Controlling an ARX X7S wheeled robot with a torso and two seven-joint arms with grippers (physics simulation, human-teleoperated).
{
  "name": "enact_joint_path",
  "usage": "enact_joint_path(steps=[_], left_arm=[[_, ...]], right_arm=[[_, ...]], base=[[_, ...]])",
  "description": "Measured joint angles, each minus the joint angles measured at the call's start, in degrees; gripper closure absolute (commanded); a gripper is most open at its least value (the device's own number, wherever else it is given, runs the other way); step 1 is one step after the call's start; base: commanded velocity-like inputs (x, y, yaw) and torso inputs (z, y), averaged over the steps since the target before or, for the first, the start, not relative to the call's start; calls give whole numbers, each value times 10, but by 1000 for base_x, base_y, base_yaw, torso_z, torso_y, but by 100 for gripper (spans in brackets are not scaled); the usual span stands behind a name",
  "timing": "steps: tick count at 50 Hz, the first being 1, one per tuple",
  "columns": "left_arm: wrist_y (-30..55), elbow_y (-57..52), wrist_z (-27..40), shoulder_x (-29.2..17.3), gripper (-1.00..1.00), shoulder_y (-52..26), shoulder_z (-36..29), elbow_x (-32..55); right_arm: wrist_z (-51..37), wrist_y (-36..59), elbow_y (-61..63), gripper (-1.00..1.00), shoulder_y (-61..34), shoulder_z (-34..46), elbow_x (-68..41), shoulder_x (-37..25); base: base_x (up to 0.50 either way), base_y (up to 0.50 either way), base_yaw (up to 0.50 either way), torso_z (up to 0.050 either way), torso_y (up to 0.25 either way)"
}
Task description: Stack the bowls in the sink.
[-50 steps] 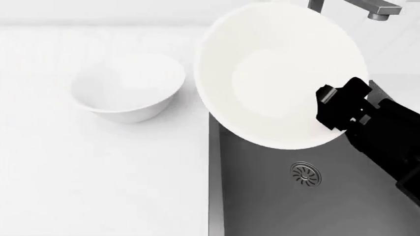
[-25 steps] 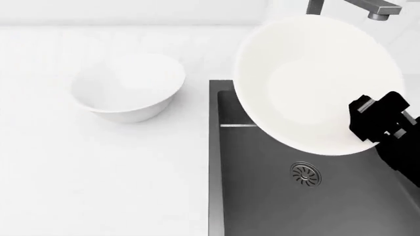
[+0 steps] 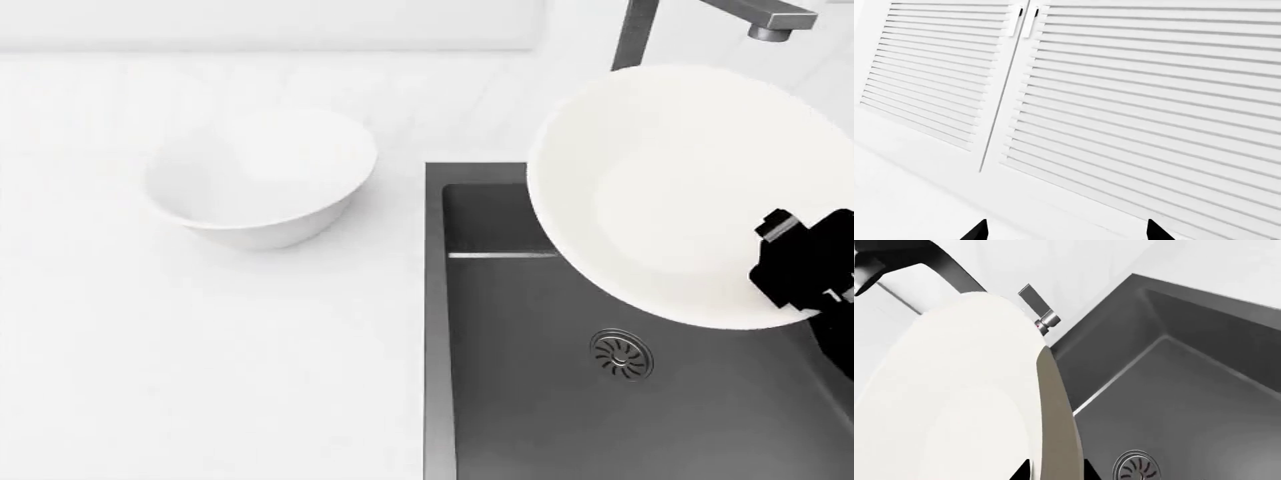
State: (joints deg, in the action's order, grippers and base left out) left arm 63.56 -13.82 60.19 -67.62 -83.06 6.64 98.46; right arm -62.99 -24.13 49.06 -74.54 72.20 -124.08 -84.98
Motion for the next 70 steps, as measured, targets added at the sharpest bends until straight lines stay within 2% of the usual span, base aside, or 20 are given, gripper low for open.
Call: enact_joint_path(steps=[13, 37, 70], left_arm=[[-5, -4, 1, -1, -100, 15, 8, 1], [-12, -8, 0, 1, -100, 27, 10, 1], [-19, -7, -3, -2, -100, 31, 10, 3]], right_arm=[[-5, 14, -58, 100, 11, 6, -5, 7], [-30, 54, -166, 100, 18, 34, 11, 91], [37, 39, -290, 100, 84, 72, 6, 136]], base=[[0, 0, 0, 0, 1], [0, 0, 0, 0, 0], [0, 0, 0, 0, 0]])
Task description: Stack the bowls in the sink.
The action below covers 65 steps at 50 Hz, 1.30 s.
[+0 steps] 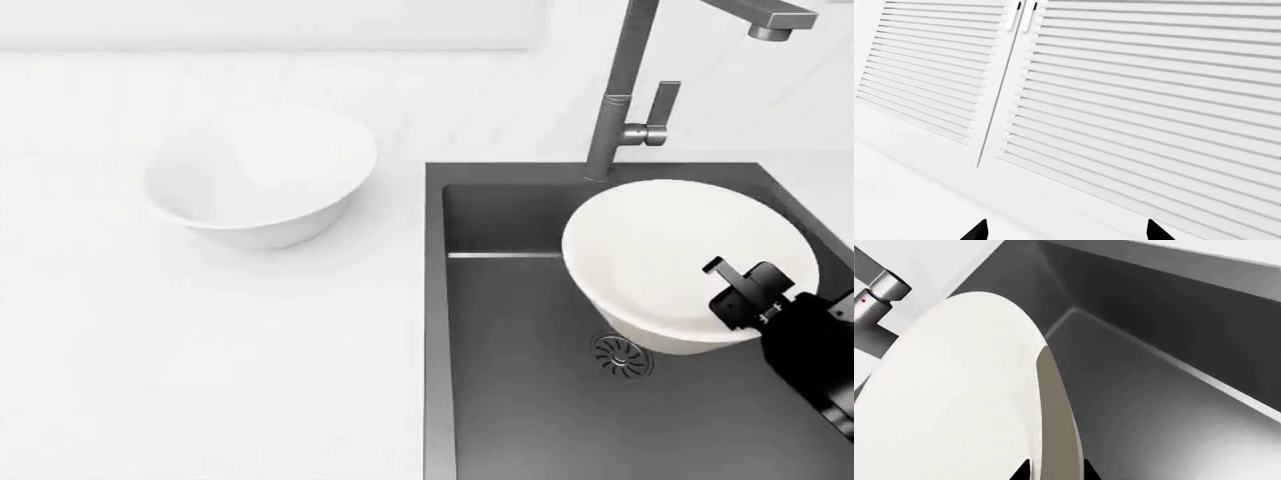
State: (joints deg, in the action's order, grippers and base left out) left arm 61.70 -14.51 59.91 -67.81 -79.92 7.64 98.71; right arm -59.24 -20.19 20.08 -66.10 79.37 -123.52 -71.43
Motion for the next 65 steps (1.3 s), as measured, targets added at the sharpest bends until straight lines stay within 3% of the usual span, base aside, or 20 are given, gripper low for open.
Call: enact_joint_path(steps=[48, 49, 65], left_arm=[[-9, -5, 5, -5, -100, 10, 4, 7], [-9, -5, 5, -5, -100, 10, 4, 7], [-13, -4, 2, -6, -100, 17, 7, 5]], right_arm=[[67, 10, -85, 100, 51, 22, -18, 43], [68, 13, -86, -100, 50, 22, -18, 42], [86, 54, -90, -100, 41, 21, -11, 36]], base=[[0, 0, 0, 0, 0], [0, 0, 0, 0, 0], [0, 0, 0, 0, 0]])
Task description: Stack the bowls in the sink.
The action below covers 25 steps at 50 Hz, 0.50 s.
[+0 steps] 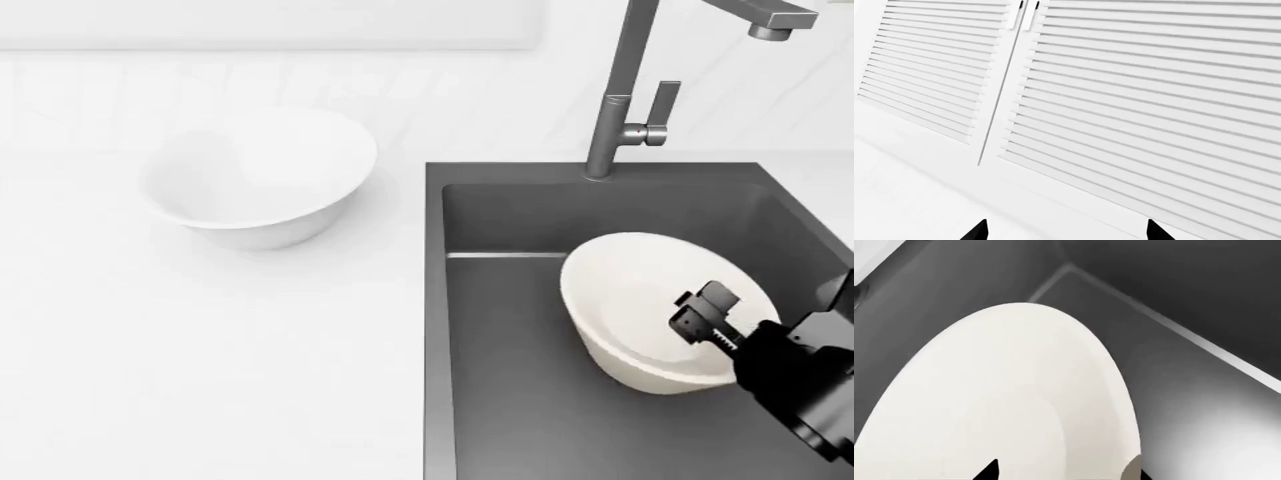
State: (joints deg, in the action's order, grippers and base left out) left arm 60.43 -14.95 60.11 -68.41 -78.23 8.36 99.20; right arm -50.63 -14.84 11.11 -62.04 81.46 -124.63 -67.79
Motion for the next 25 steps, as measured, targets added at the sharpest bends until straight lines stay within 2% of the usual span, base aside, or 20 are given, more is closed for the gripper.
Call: enact_joint_path(steps=[25], left_arm=[[-3, -1, 3, -4, -100, 1, 1, 6]], right_arm=[[-76, -15, 76, -100, -15, -9, 53, -75]], base=[[0, 0, 0, 0, 0]])
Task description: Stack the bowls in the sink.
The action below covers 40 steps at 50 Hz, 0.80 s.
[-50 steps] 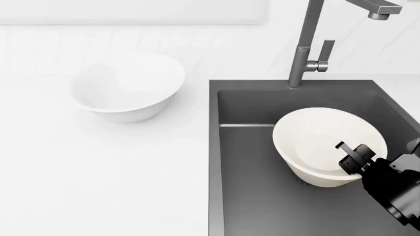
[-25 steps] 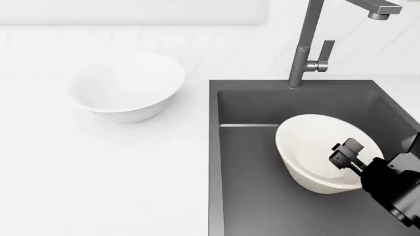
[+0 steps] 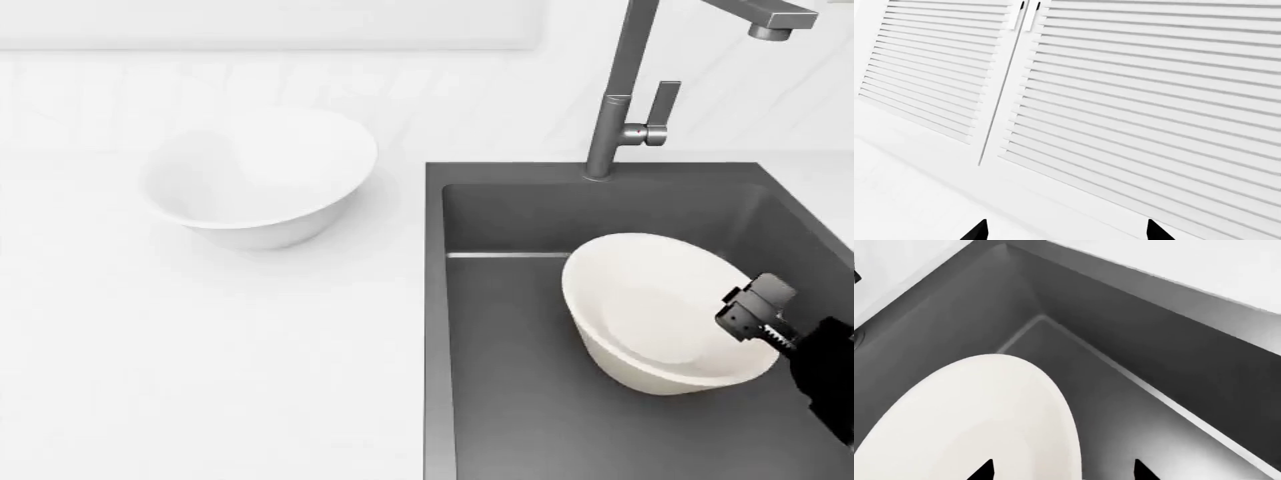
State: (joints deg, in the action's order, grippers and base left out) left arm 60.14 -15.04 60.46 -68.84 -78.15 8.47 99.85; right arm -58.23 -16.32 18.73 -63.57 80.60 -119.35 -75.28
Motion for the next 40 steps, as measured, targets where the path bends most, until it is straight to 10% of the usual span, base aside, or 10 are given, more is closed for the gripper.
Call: enact_joint_path(steps=[40], left_arm=[[-7, -2, 1, -6, -100, 16, 14, 8]], right_arm=[[-134, 233, 63, -100, -197, -67, 61, 61]], base=[[0, 0, 0, 0, 0]])
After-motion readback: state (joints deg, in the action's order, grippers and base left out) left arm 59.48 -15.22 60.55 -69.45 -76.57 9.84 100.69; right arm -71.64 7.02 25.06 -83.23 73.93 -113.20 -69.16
